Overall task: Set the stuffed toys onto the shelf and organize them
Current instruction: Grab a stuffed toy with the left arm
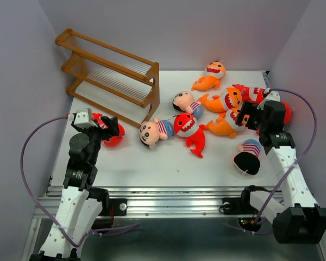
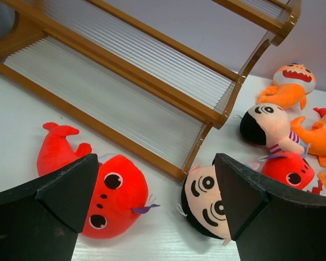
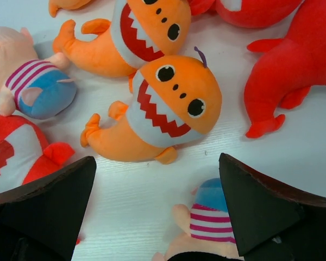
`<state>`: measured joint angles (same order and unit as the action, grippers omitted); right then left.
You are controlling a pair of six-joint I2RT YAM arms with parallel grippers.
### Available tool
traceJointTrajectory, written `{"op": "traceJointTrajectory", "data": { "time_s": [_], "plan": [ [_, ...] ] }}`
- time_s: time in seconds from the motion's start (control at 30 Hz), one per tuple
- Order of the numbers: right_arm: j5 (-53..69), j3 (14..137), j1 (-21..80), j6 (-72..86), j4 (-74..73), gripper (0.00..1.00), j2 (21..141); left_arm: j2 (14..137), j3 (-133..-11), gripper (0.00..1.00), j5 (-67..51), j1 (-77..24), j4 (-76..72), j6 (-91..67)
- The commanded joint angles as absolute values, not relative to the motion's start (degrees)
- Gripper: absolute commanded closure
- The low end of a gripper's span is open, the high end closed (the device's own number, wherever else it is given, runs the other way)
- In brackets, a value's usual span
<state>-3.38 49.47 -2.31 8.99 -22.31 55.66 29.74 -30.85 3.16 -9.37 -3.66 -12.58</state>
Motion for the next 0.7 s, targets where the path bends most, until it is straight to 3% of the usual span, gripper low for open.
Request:
{"op": "traceJointTrajectory", "data": {
  "time_s": [0.0,0.1,0.13,0.2,0.27,0.67],
  "plan": [
    [3.1,53.0,-2.6,7.4,-20.8,0.0,54.6,29.9,-33.3,0.01,1.5,-9.7,-6.4,-12.1],
    [19.3,51.1,-2.6,-3.1,-20.0,0.0,52.4,30.0,-33.7,0.01,1.9,-9.7,-5.6,-12.4],
    [19.4,51.1,-2.6,-3.2,-20.0,0.0,51.9,30.0,-33.7,0.01,2.4,-9.7,-5.0,-12.4],
    [39.5,48.1,-2.6,-11.5,-20.6,0.0,51.0,30.0,-34.1,0.01,3.3,-9.7,-2.6,-13.0],
    [46.5,45.7,-2.6,-16.2,-21.6,0.0,50.1,30.0,-34.8,0.01,4.1,-9.7,-0.2,-14.1],
    [52.1,43.2,-2.6,-15.8,-20.0,0.0,58.8,33.0,-41.5,0.03,3.5,-9.7,14.8,-22.1]
  ]
}}
